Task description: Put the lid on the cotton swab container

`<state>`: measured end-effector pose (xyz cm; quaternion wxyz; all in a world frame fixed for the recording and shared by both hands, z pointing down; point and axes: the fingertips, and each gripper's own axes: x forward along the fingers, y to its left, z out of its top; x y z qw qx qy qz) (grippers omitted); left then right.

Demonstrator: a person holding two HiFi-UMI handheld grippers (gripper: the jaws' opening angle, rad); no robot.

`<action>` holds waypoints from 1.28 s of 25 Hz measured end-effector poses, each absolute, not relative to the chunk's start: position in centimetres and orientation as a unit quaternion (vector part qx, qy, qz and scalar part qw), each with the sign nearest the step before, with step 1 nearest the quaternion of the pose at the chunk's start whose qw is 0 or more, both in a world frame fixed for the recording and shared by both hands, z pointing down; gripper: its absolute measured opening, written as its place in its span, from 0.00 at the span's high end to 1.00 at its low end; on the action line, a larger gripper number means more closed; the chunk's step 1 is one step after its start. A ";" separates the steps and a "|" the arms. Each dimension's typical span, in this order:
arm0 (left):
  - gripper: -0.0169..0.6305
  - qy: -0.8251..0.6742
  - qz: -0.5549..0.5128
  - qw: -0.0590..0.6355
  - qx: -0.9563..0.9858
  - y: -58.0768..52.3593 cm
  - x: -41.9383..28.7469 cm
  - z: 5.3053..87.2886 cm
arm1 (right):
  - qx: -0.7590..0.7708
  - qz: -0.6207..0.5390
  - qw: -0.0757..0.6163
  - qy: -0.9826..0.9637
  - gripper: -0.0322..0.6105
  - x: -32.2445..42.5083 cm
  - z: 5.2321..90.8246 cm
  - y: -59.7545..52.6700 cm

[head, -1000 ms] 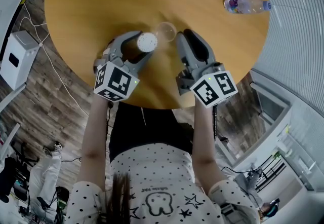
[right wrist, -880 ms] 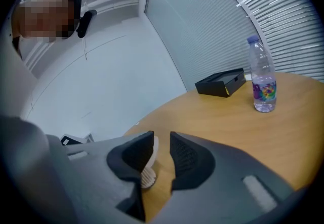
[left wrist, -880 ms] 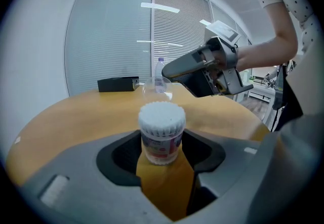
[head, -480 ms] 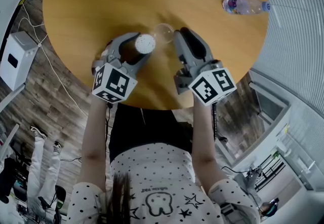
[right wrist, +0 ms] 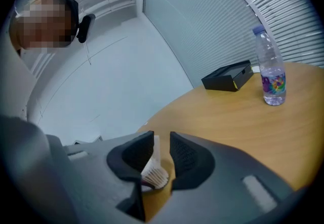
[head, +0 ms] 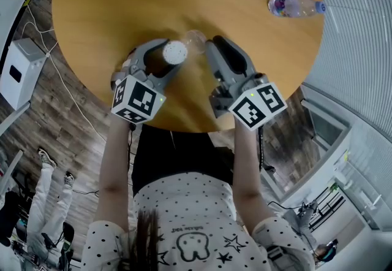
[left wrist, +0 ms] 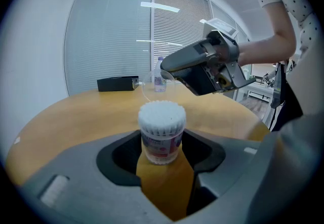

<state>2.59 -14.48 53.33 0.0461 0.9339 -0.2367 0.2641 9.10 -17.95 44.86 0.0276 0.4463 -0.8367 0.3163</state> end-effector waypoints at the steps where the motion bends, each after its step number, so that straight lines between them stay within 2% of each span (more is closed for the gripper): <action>1: 0.57 -0.237 0.264 0.046 0.934 -14.5 2.6 53.3 | 0.442 0.318 0.027 -0.839 0.78 9.0 44.7 -17.8; 32: 0.57 -0.239 0.269 0.042 0.932 -14.6 2.7 53.4 | 0.386 0.303 0.057 -0.870 0.79 4.7 44.2 -15.4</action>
